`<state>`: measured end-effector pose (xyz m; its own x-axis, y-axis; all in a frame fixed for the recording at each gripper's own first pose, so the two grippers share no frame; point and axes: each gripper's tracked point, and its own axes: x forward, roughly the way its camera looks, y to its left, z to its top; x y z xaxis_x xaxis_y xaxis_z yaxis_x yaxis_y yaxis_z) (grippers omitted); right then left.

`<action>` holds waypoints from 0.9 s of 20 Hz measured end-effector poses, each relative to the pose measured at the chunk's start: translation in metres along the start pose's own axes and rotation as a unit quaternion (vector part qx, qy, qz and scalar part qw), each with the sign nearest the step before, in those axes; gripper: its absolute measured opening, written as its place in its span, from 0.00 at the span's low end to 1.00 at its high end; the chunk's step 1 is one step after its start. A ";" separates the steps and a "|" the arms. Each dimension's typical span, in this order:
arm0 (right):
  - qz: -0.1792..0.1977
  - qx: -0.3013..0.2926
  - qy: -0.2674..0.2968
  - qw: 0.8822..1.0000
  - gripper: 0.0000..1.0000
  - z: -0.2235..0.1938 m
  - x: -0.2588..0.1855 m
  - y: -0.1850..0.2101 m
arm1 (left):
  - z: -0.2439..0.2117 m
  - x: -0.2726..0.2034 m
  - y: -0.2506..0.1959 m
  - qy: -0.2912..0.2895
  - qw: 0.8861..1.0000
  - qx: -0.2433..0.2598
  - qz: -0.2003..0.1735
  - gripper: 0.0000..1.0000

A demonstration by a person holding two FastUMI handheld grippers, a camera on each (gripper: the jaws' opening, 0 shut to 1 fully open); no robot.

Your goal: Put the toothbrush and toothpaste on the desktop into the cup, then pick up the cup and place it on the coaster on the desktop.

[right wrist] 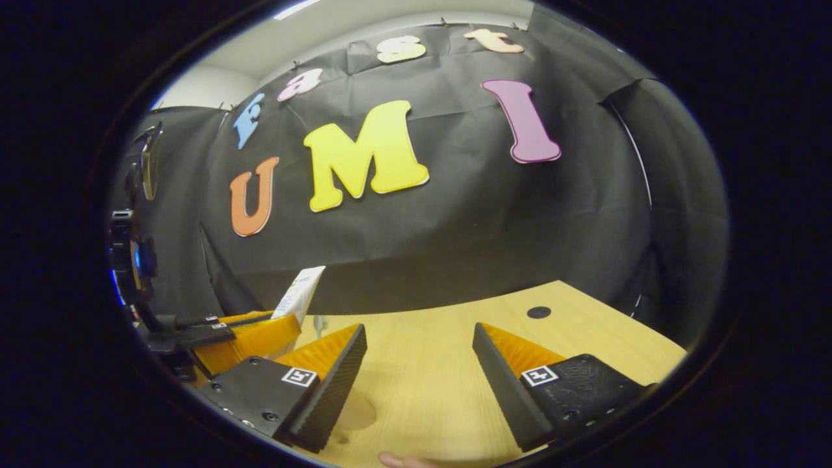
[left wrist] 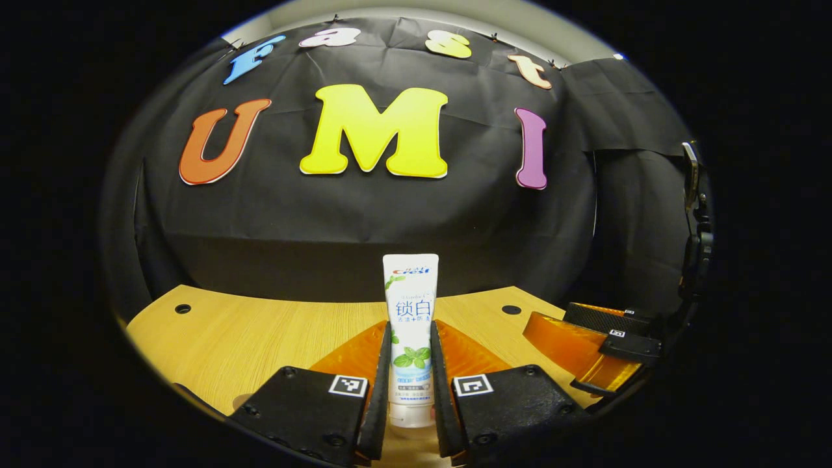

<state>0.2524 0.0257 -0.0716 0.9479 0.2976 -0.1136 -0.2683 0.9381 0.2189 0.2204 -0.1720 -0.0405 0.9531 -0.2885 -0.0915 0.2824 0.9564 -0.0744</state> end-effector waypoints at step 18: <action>0.001 -0.002 -0.003 1.000 0.97 0.001 -0.004 0.007 | -0.036 -0.022 -0.008 0.040 0.999 0.025 0.008 0.51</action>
<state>0.2464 0.0308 -0.0686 0.9482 0.2987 -0.1079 -0.2711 0.9383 0.2145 0.1929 -0.1750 -0.0740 0.9462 -0.2744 -0.1717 0.2748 0.9613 -0.0219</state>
